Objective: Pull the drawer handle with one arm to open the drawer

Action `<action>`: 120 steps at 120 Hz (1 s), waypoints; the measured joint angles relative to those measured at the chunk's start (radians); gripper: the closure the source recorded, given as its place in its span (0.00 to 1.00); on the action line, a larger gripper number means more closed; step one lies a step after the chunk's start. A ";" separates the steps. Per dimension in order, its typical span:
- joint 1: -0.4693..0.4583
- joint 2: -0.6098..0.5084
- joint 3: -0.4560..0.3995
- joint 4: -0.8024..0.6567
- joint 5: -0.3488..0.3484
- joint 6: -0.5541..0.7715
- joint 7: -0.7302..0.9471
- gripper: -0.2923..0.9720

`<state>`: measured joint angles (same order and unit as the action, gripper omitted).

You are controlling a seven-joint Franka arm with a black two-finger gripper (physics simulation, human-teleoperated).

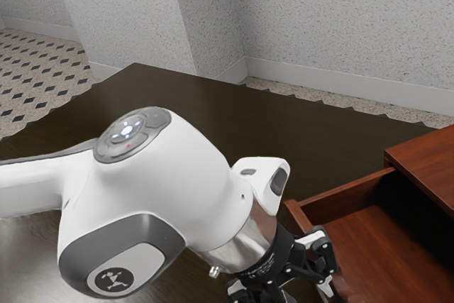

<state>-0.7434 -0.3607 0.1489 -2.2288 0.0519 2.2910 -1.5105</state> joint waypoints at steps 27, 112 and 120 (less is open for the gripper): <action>0.011 0.006 -0.027 0.169 0.083 -0.079 0.004 0.55; 0.748 0.166 -0.088 0.601 0.040 -0.804 -0.090 0.24; 0.748 0.163 -0.088 0.597 0.036 -0.801 -0.090 0.24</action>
<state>0.0042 -0.1978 0.0609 -1.6323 0.0879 1.4896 -1.6007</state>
